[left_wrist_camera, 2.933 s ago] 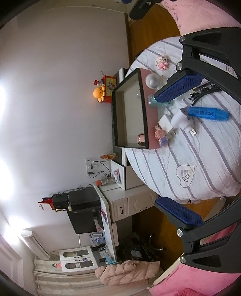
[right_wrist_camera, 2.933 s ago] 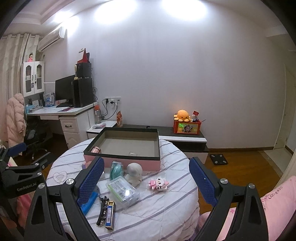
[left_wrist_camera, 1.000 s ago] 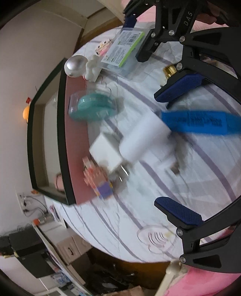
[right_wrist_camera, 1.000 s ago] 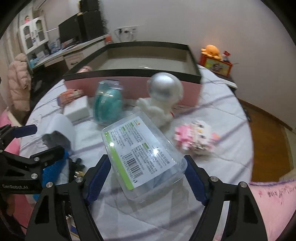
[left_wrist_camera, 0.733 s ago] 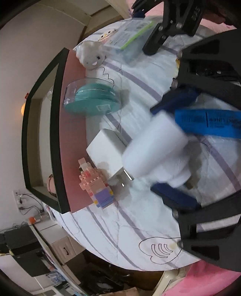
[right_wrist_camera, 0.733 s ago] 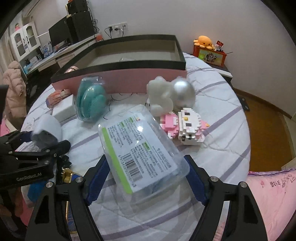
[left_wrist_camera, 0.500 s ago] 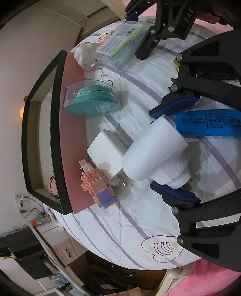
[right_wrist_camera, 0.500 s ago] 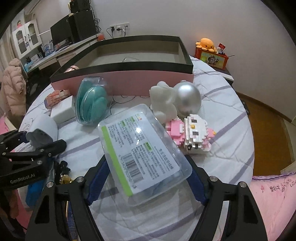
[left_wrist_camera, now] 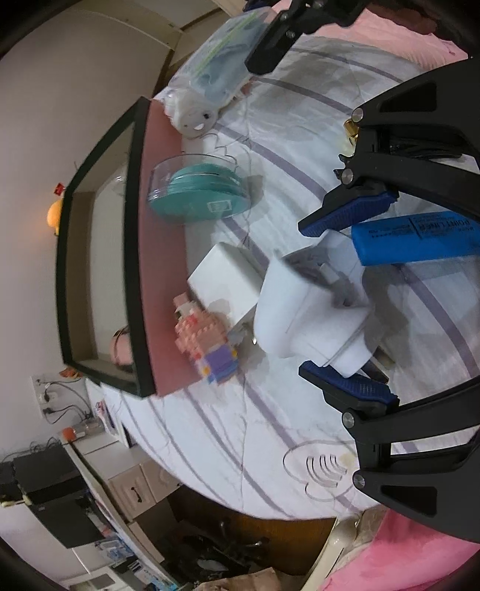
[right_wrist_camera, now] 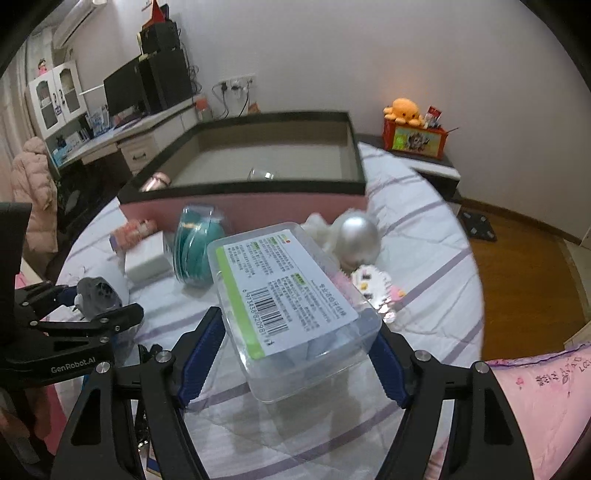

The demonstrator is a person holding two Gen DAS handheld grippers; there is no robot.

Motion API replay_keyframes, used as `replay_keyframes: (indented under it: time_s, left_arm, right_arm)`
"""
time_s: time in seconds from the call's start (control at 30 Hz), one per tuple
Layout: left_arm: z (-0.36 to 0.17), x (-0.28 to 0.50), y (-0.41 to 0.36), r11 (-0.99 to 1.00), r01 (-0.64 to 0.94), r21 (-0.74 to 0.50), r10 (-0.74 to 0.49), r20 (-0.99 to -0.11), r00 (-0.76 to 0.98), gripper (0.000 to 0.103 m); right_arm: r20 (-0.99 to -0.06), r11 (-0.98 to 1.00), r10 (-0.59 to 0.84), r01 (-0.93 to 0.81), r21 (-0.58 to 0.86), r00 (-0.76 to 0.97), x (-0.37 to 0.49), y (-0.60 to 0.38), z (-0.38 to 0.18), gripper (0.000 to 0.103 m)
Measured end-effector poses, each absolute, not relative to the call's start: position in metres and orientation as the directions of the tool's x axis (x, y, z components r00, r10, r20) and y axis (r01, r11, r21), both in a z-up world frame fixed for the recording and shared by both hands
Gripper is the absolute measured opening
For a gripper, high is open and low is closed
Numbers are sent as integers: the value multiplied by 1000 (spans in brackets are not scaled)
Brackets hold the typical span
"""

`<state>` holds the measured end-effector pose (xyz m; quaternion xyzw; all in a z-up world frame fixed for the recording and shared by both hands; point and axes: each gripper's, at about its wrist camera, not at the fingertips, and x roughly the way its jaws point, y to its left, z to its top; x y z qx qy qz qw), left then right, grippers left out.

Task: Organize rigid objects
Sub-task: 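Grasp the white plug adapter with the left tool while the right tool grasps the clear plastic box, then lift both items over the pink box and release them inside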

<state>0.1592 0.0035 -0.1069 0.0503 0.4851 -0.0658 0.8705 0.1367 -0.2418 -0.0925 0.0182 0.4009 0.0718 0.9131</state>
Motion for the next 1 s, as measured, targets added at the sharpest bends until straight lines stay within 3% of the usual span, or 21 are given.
replay_keyframes:
  time_s: [0.4,1.0]
  left_arm:
    - [-53,135,24,992,125,32,-58,-760,648,71]
    - [44,74,40,994,98,56,-54,-530,846,71]
  right_arm:
    - [-624,990,140,-107,90,769,106,-243,-43,76]
    - [-411,990,138,-128,53,901,47,-246,23,76]
